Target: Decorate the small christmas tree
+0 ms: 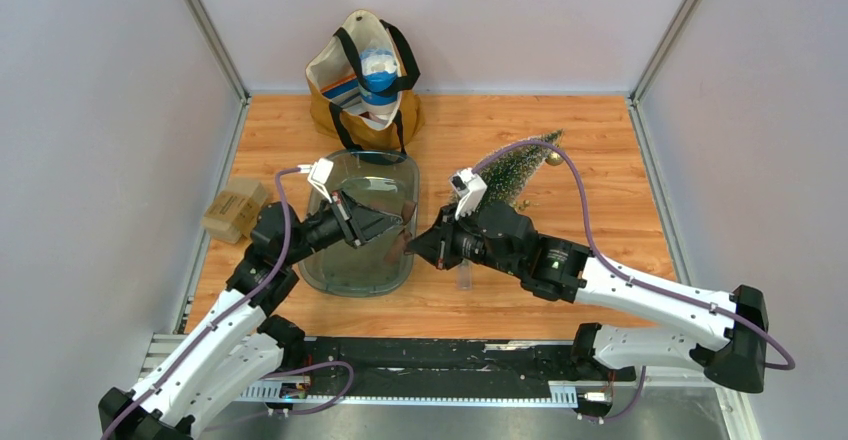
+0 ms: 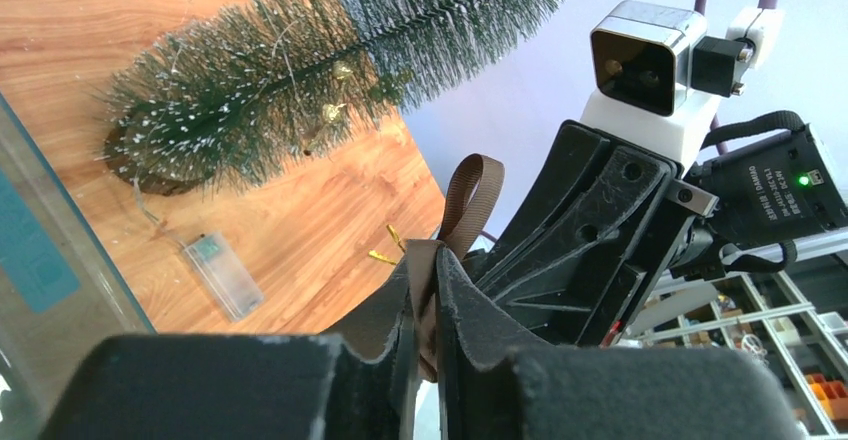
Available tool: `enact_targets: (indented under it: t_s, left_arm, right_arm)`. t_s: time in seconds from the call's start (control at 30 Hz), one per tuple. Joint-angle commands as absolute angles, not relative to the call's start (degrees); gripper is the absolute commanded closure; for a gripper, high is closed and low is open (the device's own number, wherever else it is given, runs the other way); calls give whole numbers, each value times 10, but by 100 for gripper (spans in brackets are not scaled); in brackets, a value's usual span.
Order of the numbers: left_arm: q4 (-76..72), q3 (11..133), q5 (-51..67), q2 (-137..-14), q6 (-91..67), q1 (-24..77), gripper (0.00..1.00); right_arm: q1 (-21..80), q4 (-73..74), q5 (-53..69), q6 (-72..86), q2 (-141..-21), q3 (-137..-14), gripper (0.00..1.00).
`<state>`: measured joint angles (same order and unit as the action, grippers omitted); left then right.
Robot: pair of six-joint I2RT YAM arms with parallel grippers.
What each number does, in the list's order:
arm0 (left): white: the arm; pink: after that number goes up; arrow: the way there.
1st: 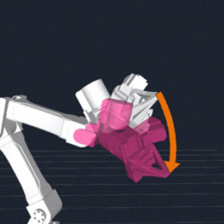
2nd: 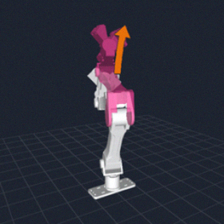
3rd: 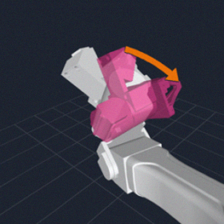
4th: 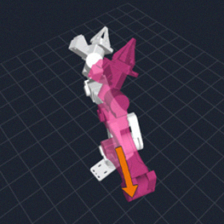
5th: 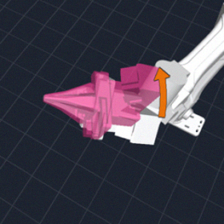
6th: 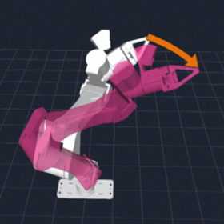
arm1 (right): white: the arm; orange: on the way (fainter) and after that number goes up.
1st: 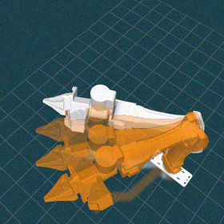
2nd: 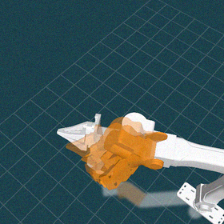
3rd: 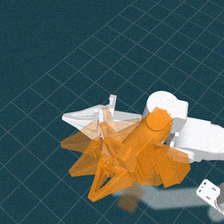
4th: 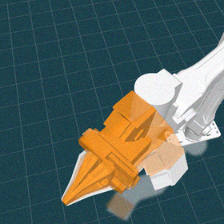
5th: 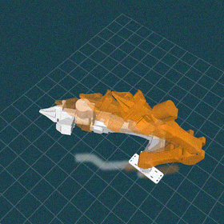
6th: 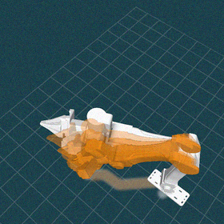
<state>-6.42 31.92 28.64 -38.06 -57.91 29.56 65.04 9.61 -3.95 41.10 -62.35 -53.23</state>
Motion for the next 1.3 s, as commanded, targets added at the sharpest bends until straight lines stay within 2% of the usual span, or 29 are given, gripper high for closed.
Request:
enact_targets:
  t_s: [0.0, 0.1, 0.27, 0.33, 0.57, 0.6, 0.7, 0.83, 1.0, 1.13, 1.27]
  left_arm:
    - [-98, 320, 303, -384, -578, 297, 75]
    - [-54, 354, 293, -382, -534, 297, 55]
    - [72, 433, 275, -395, -442, 296, 36]
    - [109, 482, 278, -411, -393, 296, 33]
    - [169, 591, 304, -474, -320, 296, 31]
    - [169, 607, 316, -480, -309, 296, 28]
    - [178, 662, 358, -524, -278, 297, 28]
    - [200, 721, 421, -577, -237, 296, 27]
    - [201, 765, 496, -636, -209, 298, 27]
    - [210, 784, 496, -659, -185, 318, 27]
    - [246, 806, 425, -672, -132, 396, 27]
  right_arm:
    - [649, 127, -53, 387, -609, -555, 100]
    - [648, 205, -65, 340, -610, -593, 100]
    - [637, 321, -41, 250, -593, -654, 100]
    - [635, 378, -26, 209, -581, -684, 100]
    - [619, 583, -74, 86, -551, -814, 100]
    - [615, 609, -82, 73, -553, -832, 100]
    - [608, 683, -105, 30, -566, -893, 100]
    - [602, 754, -107, -24, -592, -972, 100]
    - [586, 807, -102, -69, -619, -1015, 100]
    - [570, 843, -76, -88, -648, -1040, 100]
    - [555, 841, -49, -96, -659, -1036, 100]
